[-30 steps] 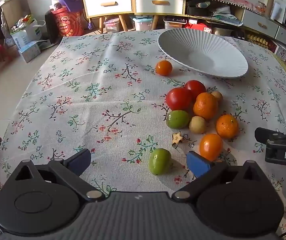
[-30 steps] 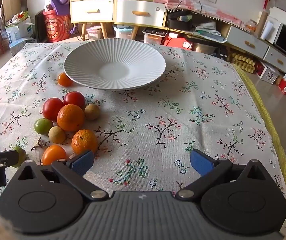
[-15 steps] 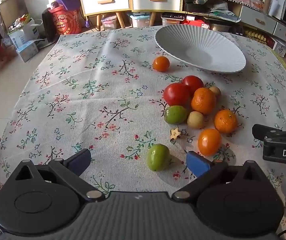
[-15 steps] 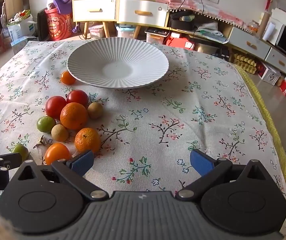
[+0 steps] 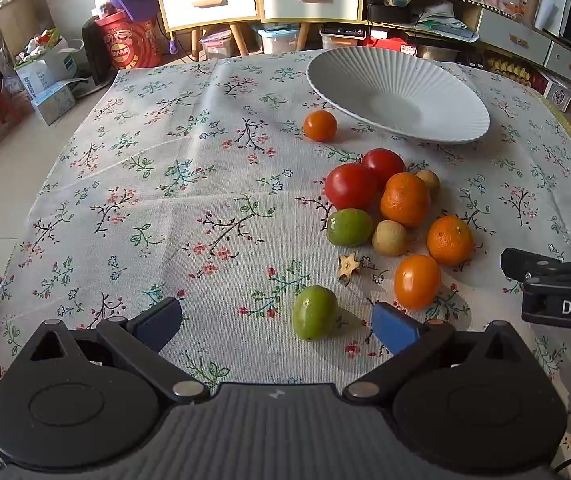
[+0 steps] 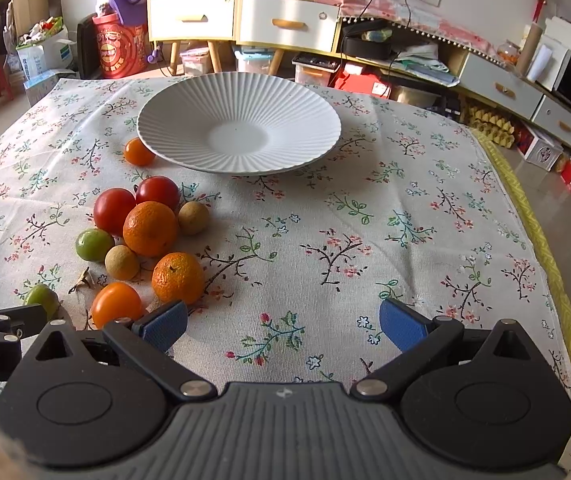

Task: Organize fruits
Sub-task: 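Move both open tools toward the fruit pile beside the white bowl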

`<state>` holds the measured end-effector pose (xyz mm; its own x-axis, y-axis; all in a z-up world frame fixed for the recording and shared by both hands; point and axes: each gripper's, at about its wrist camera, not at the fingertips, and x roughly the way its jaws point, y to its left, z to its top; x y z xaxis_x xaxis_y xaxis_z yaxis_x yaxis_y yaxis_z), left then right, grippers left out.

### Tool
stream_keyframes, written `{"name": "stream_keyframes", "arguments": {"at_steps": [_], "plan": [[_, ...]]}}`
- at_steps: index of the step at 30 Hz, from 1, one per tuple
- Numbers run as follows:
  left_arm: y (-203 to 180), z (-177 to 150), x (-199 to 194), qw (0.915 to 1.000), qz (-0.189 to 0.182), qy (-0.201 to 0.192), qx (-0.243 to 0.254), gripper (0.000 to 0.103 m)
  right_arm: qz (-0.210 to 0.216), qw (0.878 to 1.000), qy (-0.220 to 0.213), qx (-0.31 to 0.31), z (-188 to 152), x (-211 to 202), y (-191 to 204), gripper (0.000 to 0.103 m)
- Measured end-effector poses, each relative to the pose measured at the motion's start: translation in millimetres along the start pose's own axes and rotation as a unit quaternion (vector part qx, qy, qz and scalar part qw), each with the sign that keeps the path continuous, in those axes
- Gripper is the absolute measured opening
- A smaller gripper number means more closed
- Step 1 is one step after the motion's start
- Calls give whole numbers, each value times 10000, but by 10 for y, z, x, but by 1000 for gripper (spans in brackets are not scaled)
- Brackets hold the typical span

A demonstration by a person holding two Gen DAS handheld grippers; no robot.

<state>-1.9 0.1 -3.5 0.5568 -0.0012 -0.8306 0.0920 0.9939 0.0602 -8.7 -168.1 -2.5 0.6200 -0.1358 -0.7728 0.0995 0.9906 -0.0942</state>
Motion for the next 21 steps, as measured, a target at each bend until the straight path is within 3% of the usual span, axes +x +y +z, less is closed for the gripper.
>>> {"name": "stream_keyframes", "arguments": {"at_steps": [21], "plan": [[12, -14, -23, 10000, -46, 29, 8, 99, 19, 10000, 41, -36, -17, 19, 21, 103]]}}
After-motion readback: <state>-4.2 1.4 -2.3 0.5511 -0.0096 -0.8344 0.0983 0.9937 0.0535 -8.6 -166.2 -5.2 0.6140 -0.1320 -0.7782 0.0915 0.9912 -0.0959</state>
